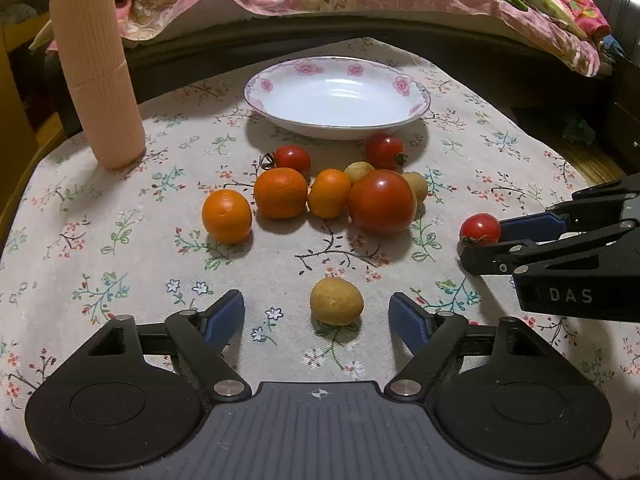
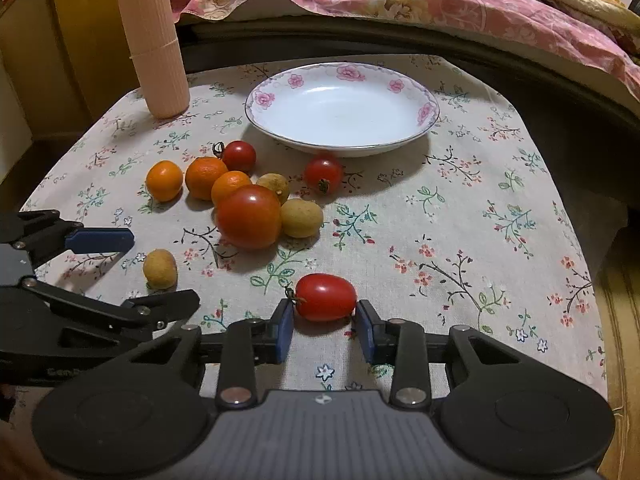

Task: Organize fruits
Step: 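Grasp the small yellow tomato with the left tool while the right tool grasps a red cherry tomato, then carry both tomatoes over the white bowl and open both tools to drop them, then move both open tools back toward the remaining tomatoes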

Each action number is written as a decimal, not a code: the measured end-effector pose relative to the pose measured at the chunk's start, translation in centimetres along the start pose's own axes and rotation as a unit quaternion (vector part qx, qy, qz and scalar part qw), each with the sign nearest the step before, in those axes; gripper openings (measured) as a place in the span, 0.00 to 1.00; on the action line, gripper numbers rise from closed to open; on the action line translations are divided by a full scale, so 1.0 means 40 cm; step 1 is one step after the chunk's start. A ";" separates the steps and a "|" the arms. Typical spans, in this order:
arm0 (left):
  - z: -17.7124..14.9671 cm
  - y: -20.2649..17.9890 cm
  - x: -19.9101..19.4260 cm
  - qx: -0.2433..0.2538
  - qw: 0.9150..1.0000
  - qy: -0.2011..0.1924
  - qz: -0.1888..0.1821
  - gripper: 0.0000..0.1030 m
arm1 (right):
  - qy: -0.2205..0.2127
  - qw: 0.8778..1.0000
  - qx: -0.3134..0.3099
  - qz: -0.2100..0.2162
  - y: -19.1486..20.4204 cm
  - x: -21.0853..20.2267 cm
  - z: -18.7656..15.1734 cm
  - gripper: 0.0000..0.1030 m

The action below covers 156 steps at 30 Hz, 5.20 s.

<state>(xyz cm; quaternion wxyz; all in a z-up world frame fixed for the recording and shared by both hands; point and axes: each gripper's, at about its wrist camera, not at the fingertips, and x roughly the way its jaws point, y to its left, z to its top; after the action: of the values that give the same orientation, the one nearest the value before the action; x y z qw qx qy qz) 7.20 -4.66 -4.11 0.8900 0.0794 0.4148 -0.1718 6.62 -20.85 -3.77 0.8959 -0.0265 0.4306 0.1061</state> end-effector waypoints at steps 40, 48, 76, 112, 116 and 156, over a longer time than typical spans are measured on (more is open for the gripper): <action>-0.005 -0.012 -0.011 0.039 0.998 -0.018 -0.044 0.47 | -0.020 1.000 0.011 0.009 -0.025 0.005 0.007 0.39; 0.001 -0.007 -0.014 0.027 0.998 -0.007 -0.051 0.34 | -0.016 1.000 0.012 0.004 -0.006 -0.018 -0.001 0.38; 0.234 0.042 0.009 0.005 0.998 -0.044 -0.036 0.34 | -0.071 0.997 0.028 -0.032 -0.022 0.005 0.218 0.38; 0.296 0.038 0.138 0.044 0.998 -0.055 -0.008 0.36 | -0.081 0.995 0.023 -0.050 -0.056 0.161 0.277 0.39; 0.296 0.036 0.134 0.050 0.997 -0.059 0.008 0.46 | -0.083 0.995 0.021 -0.052 -0.056 0.159 0.275 0.39; 0.200 0.022 -0.102 0.065 0.995 -0.062 0.032 0.66 | -0.115 0.992 0.045 -0.022 0.008 -0.084 0.157 0.45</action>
<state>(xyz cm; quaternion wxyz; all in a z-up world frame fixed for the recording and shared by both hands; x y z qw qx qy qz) 10.76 -5.12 4.17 0.9120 0.1395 0.3441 -0.1742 9.31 -20.24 2.80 0.9419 0.0169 0.3283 0.0696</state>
